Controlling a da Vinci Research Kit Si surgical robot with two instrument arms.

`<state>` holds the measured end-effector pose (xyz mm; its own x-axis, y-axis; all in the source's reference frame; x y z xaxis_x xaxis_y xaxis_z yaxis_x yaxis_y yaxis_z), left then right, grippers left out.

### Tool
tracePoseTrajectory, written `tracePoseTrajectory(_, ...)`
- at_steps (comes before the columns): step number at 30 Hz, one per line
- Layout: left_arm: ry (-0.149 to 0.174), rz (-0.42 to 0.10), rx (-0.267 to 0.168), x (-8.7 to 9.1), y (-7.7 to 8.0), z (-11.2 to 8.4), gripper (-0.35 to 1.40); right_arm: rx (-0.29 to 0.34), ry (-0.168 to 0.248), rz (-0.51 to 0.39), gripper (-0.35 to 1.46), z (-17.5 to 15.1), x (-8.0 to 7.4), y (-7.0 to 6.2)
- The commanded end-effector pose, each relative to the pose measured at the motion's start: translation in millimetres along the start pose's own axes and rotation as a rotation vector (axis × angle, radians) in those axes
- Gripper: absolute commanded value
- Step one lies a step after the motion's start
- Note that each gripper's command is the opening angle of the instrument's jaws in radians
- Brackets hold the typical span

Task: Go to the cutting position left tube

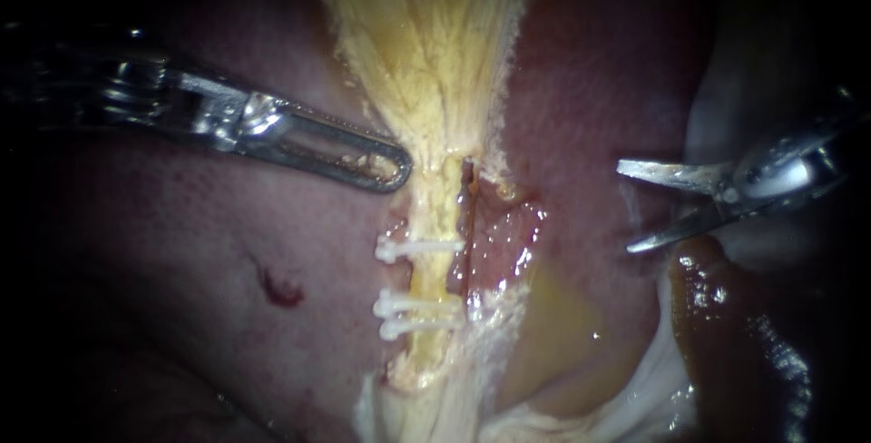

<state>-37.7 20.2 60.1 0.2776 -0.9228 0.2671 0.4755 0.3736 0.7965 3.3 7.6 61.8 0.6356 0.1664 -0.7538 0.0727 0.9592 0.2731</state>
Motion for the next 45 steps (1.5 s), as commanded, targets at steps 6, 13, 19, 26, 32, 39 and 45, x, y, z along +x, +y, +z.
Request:
tracePoseTrajectory(6,-0.002,-0.004,-0.002,-0.8,-0.3,-2.8,-0.35,-0.001,0.0,0.0,1.44,0.0,0.0,0.0)
tracePoseTrajectory(13,-0.011,-0.005,-0.017,-0.7,-0.5,-6.2,-0.35,-0.001,0.0,0.0,1.44,0.0,0.0,0.0)
tracePoseTrajectory(19,-0.014,-0.006,-0.022,-0.7,-0.5,-6.5,-0.35,-0.001,0.0,0.006,1.44,0.2,0.2,0.0)
tracePoseTrajectory(26,-0.016,-0.006,-0.024,-0.6,-0.6,-6.3,-0.35,0.037,0.018,0.023,1.44,3.2,0.7,-1.8)
tracePoseTrajectory(32,-0.016,-0.006,-0.025,-0.6,-0.7,-6.2,-0.35,0.082,0.026,0.042,1.44,7.8,1.2,-4.3)
tracePoseTrajectory(39,-0.017,-0.007,-0.026,-0.6,-0.7,-6.1,-0.35,0.135,0.031,0.075,1.44,11.6,1.7,-5.8)
tracePoseTrajectory(45,-0.018,-0.006,-0.027,-0.6,-0.8,-5.9,-0.35,0.16,0.046,0.098,1.44,14.3,2.3,-6.1)
